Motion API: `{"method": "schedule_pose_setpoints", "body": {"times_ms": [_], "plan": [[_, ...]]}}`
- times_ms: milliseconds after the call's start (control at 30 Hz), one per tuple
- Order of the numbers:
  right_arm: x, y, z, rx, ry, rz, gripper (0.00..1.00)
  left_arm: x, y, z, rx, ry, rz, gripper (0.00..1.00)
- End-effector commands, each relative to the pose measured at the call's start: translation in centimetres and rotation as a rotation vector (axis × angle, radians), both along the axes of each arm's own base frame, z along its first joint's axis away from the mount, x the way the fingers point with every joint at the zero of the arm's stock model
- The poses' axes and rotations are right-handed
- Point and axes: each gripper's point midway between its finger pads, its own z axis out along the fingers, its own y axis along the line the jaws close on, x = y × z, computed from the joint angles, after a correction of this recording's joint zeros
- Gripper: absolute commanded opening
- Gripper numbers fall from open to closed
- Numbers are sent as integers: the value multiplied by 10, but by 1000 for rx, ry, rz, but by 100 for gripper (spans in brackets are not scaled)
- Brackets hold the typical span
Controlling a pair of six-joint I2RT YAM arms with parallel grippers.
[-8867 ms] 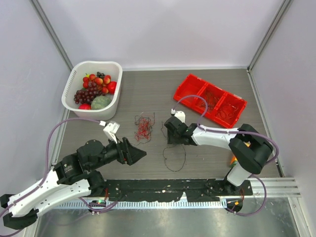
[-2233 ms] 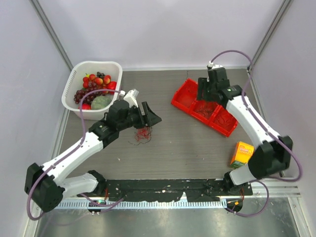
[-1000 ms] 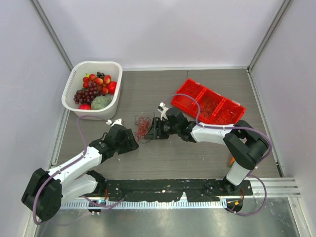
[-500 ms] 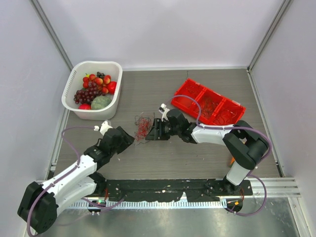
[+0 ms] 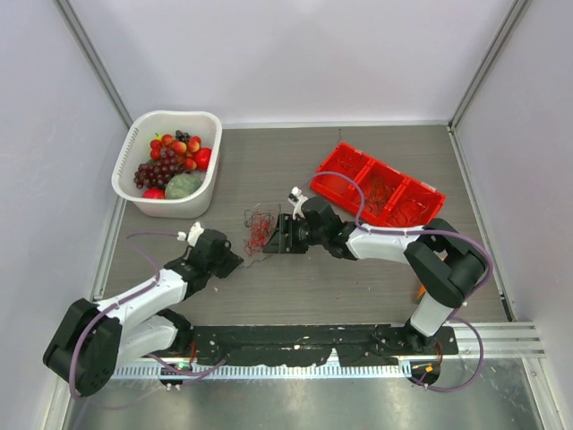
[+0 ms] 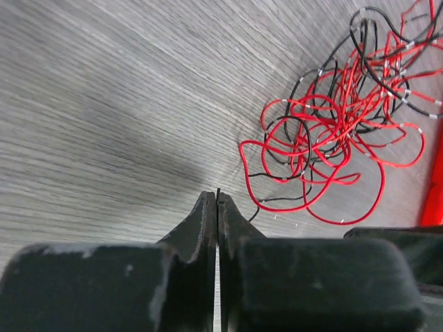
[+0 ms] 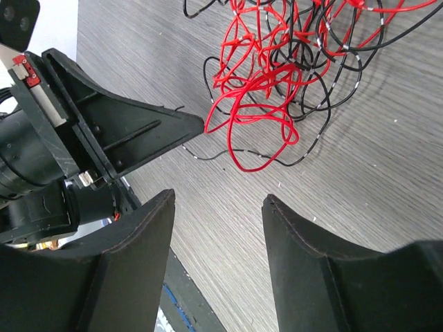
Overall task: Untangle the cables
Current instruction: Untie the cable.
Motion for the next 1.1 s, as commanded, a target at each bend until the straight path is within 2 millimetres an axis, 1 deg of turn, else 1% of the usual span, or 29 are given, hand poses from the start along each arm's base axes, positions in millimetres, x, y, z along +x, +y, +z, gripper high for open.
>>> {"method": "schedule_pose_setpoints", "body": {"times_ms": [0,33,67,133,167,200,233,267,300,333,367,400,467,500,567,600,667,700,733,833,867,900,967,1067], "plan": [[15,14,16,-9,-97,-8,65,10,-11,22,-46,-72,-41,0],[16,21,16,-22,-105,1,67,9,-10,26,-55,-84,-39,0],[19,21,12,-52,-116,-6,67,7,-10,30,-68,-98,-41,0],[30,37,5,-82,-130,-8,67,3,-11,39,-103,-131,-53,0],[33,37,-1,-111,-130,-25,63,2,-13,47,-119,-152,-62,0],[41,43,-8,-129,-122,-34,60,0,-14,55,-134,-171,-77,0],[45,38,-20,-177,-108,-57,50,-3,-14,62,-141,-185,-92,0],[54,41,-26,-205,-113,-78,41,-5,-15,75,-150,-211,-115,0],[57,36,-35,-252,-112,-102,37,-9,-17,90,-155,-242,-149,0],[64,33,-38,-274,-120,-127,30,-11,-18,110,-158,-284,-179,0],[67,22,-45,-332,-119,-160,26,-15,-17,140,-157,-359,-216,0],[73,15,-44,-360,-142,-187,19,-19,-14,168,-136,-419,-249,0],[83,-3,-44,-403,-159,-233,15,-28,4,233,-54,-566,-274,0],[84,-11,-47,-439,-167,-241,15,-33,14,264,-5,-625,-275,0],[87,-24,-46,-468,-180,-246,15,-45,42,330,118,-732,-252,0],[88,-30,-45,-475,-186,-249,15,-53,54,371,157,-799,-242,0],[87,-34,-47,-489,-188,-226,20,-67,70,429,231,-894,-240,0],[85,-37,-50,-503,-185,-215,21,-70,74,450,248,-923,-243,0],[85,-39,-52,-510,-181,-214,26,-78,77,477,251,-982,-244,0],[82,-42,-56,-508,-170,-207,29,-94,86,538,252,-1116,-228,0],[82,-42,-56,-504,-170,-209,31,-91,85,549,260,-1128,-229,0],[83,-42,-57,-504,-171,-208,31,-94,86,562,261,-1149,-223,0],[84,-42,-56,-501,-177,-204,31,-95,85,579,256,-1179,-226,0],[87,-41,-52,-498,-196,-199,31,-93,79,591,229,-1206,-236,0]]}}
